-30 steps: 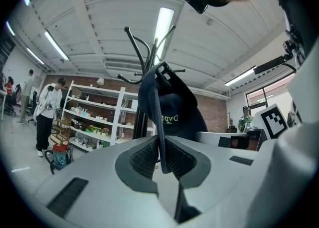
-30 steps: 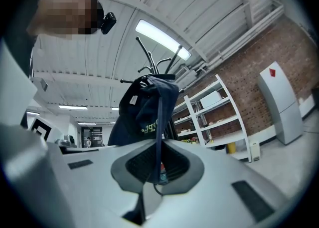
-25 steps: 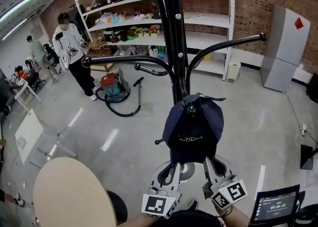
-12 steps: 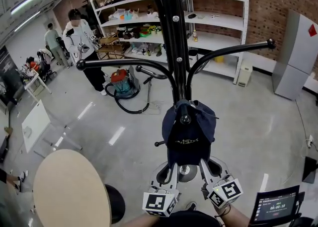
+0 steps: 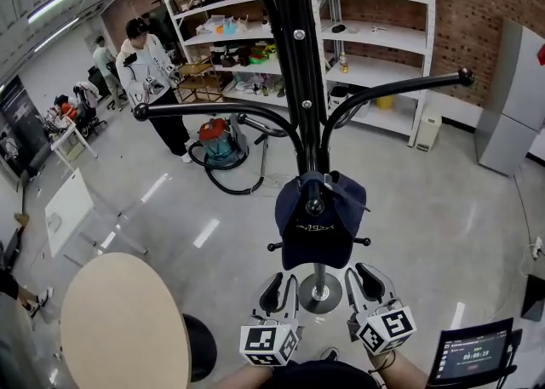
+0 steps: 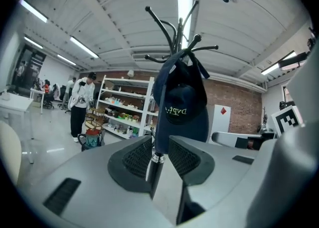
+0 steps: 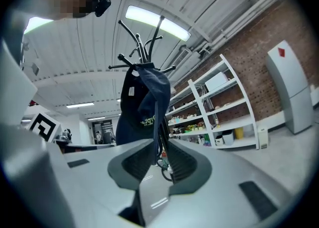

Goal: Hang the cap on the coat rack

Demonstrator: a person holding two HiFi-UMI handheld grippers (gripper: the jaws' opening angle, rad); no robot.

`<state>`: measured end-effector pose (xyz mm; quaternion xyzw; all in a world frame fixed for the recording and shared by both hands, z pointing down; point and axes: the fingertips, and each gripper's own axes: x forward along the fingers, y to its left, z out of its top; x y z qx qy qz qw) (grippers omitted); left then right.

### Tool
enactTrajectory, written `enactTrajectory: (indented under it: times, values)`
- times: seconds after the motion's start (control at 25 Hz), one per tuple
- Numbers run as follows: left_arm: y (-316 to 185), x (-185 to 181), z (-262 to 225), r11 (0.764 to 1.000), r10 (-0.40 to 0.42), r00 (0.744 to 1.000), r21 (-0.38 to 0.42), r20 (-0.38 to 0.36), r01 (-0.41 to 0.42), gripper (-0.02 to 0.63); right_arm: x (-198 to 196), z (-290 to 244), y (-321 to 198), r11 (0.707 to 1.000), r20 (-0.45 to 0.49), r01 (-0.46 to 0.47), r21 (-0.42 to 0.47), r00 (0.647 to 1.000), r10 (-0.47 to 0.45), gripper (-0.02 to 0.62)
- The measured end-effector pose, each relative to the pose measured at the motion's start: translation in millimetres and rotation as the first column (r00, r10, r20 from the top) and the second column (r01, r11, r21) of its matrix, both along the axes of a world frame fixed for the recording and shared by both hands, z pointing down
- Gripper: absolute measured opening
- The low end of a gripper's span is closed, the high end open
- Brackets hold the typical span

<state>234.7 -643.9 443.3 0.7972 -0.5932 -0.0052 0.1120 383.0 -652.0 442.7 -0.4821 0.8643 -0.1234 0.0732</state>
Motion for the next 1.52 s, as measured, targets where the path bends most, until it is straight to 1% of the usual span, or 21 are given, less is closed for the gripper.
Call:
enactTrajectory:
  times: [0.16, 0.28, 0.4, 0.48, 0.64, 0.72, 0.92, 1.08, 1.12, 1.16, 1.2, 1.24, 1.28, 1.4, 1.52]
  values:
    - [4.1, 0.7, -2.5, 1.0, 0.022, 0.999, 0.01, -0.023, -0.022, 0.092, 2.5, 6.2, 6.3, 1.0, -0.008, -0.011, -0.018, 1.0, 0.011, 0.072]
    - [11.3, 1.6, -4.8, 0.996, 0.076, 0.996, 0.039, -0.042, -0.074, 0.094, -5.3, 16.1, 14.9, 0.999, -0.015, -0.01, -0.045, 1.0, 0.009, 0.072]
    - [14.7, 0.5, -6.7, 0.99, 0.138, 0.99, 0.047, -0.041, -0.136, 0.094, -14.8, 23.3, 23.4, 0.998, -0.02, -0.014, -0.065, 1.0, 0.013, 0.072]
    - [16.3, -3.6, -4.8, 0.984, 0.174, 0.984, 0.042, -0.043, -0.173, 0.094, -24.0, 24.9, 28.7, 0.998, -0.031, -0.018, -0.067, 0.999, 0.016, 0.072]
    - [20.2, -12.4, 4.8, 0.975, 0.222, 0.972, 0.01, -0.072, -0.222, 0.092, -44.1, 26.4, 37.2, 0.998, -0.052, -0.011, -0.069, 0.999, 0.007, 0.072]
    - [24.2, -12.1, 4.4, 0.967, 0.256, 0.963, 0.01, -0.082, -0.256, 0.092, -51.7, 22.5, 41.9, 0.998, -0.059, -0.004, -0.057, 0.998, 0.0, 0.072]
    - [35.6, -3.3, 2.6, 0.935, 0.355, 0.931, 0.027, -0.084, -0.354, 0.092, -68.0, 12.4, 49.3, 1.0, -0.086, 0.02, -0.021, 0.996, -0.022, 0.071]
    - [39.3, -13.4, 6.8, 0.928, 0.372, 0.922, 0.028, -0.109, -0.371, 0.092, -86.0, 18.5, 57.0, 0.998, -0.105, 0.044, -0.035, 0.993, -0.047, 0.069]
    - [40.8, -16.0, 7.6, 0.927, 0.374, 0.921, 0.028, -0.111, -0.374, 0.092, -89.2, 19.7, 59.2, 0.998, -0.104, 0.046, -0.041, 0.993, -0.051, 0.047]
    - [42.9, -17.0, 8.2, 0.926, 0.378, 0.919, 0.028, -0.112, -0.377, 0.092, -90.9, 20.4, 61.3, 0.998, -0.101, 0.049, -0.047, 0.993, -0.054, 0.011]
    - [45.4, -16.8, 8.6, 0.924, 0.383, 0.917, 0.029, -0.112, -0.382, 0.091, -91.9, 20.8, 63.3, 0.997, -0.098, 0.054, -0.05, 0.993, -0.058, 0.003]
    - [47.9, -15.8, 8.9, 0.921, 0.389, 0.915, 0.03, -0.11, -0.388, 0.056, -92.5, 21.1, 65.0, 0.997, -0.097, 0.059, -0.051, 0.993, -0.063, 0.003]
    - [50.1, -14.2, 9.3, 0.918, 0.397, 0.912, 0.032, -0.107, -0.396, 0.003, -93.1, 21.5, 66.2, 0.997, -0.097, 0.064, -0.051, 0.993, -0.068, 0.003]
    - [52.7, -10.4, 9.8, 0.906, 0.424, 0.901, 0.034, -0.097, -0.423, 0.003, -96.8, 23.6, 67.4, 0.996, -0.102, 0.073, -0.047, 0.992, -0.077, 0.003]
    - [54.3, -10.1, 11.1, 0.898, 0.44, 0.894, 0.036, -0.087, -0.439, 0.003, -103.8, 23.7, 70.3, 0.997, -0.134, 0.078, -0.027, 0.988, -0.081, 0.003]
